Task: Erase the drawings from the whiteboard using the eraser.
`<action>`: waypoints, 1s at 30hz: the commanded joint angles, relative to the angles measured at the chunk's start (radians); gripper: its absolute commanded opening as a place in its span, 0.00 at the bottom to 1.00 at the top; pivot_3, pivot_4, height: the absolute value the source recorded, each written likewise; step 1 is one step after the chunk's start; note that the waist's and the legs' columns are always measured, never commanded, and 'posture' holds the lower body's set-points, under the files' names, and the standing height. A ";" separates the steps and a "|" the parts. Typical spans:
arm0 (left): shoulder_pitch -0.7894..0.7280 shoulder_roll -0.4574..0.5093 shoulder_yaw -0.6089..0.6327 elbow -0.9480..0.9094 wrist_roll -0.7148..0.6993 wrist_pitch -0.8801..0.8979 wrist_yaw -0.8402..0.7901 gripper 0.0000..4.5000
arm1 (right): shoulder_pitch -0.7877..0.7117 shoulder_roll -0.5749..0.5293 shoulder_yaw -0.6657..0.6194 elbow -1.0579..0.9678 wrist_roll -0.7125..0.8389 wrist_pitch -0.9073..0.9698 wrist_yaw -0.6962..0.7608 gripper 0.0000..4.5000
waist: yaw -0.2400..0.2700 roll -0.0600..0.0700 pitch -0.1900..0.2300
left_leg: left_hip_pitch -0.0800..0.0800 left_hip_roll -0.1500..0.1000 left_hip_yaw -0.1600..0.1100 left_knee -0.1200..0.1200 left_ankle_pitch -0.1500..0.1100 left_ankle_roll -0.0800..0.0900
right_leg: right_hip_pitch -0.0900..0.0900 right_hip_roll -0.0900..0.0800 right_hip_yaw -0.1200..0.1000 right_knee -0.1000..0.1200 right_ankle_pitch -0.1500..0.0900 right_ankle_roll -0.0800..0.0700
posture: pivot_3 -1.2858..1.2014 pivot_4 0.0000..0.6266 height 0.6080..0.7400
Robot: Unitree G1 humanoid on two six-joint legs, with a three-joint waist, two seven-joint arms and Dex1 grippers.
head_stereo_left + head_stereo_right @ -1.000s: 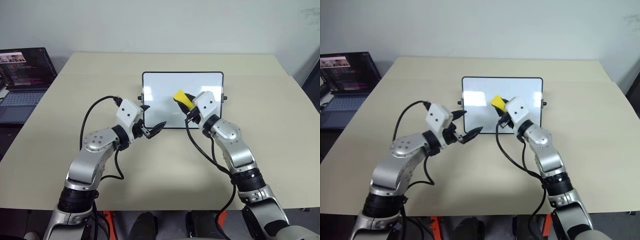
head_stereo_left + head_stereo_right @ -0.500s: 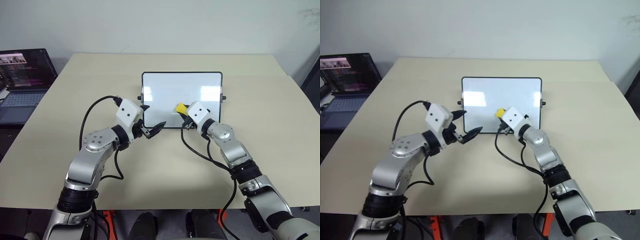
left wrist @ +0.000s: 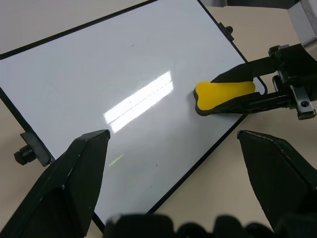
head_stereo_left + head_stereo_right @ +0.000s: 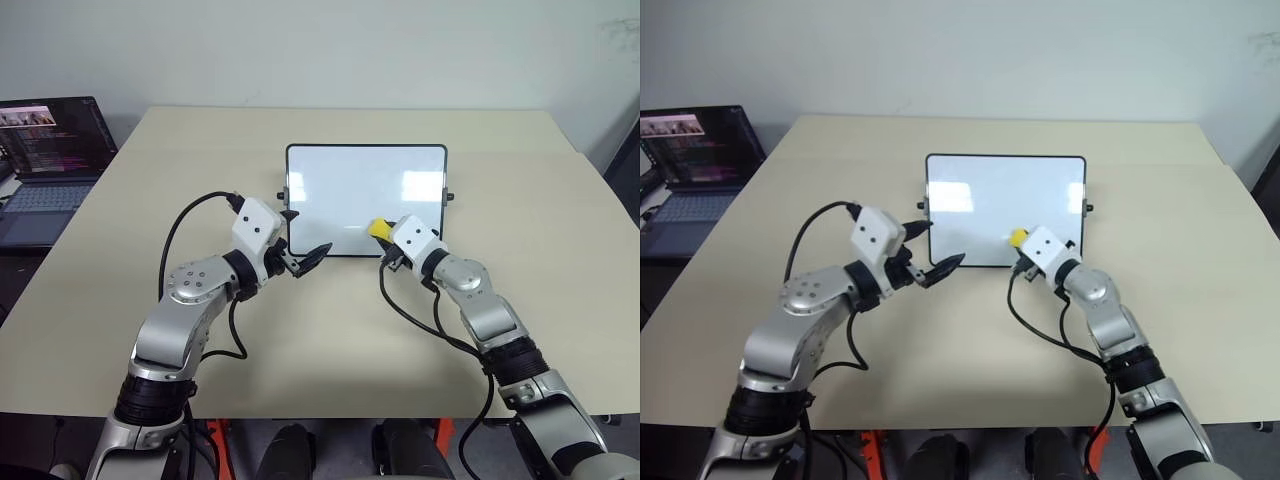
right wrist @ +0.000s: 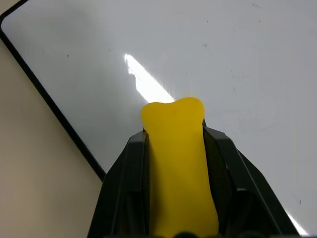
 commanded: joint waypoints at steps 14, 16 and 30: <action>-0.024 -0.011 0.005 -0.010 -0.004 -0.018 -0.001 1.00 | 0.069 -0.075 -0.093 -0.085 0.023 0.144 -0.012 0.27 | 0.002 0.000 0.000 | 0.000 -0.001 -0.001 0.000 0.000 0.000 | 0.001 -0.001 0.000 0.000 0.000 0.000 | 0.52 0.24 1.00; -0.023 -0.010 0.005 -0.010 -0.004 -0.018 -0.001 1.00 | 0.064 -0.070 -0.108 -0.118 0.048 0.160 -0.009 0.27 | 0.002 0.000 0.000 | 0.000 -0.001 -0.001 0.000 0.000 0.000 | 0.001 -0.001 0.000 0.000 0.000 0.000 | 0.52 0.24 1.00; -0.023 -0.010 0.005 -0.015 -0.008 -0.015 -0.005 1.00 | 0.076 0.059 -0.250 -0.412 0.318 0.391 -0.031 0.27 | -0.003 0.000 0.001 | -0.002 0.000 0.000 -0.002 0.000 0.000 | -0.002 0.000 0.000 -0.003 0.000 0.000 | 0.52 0.24 1.00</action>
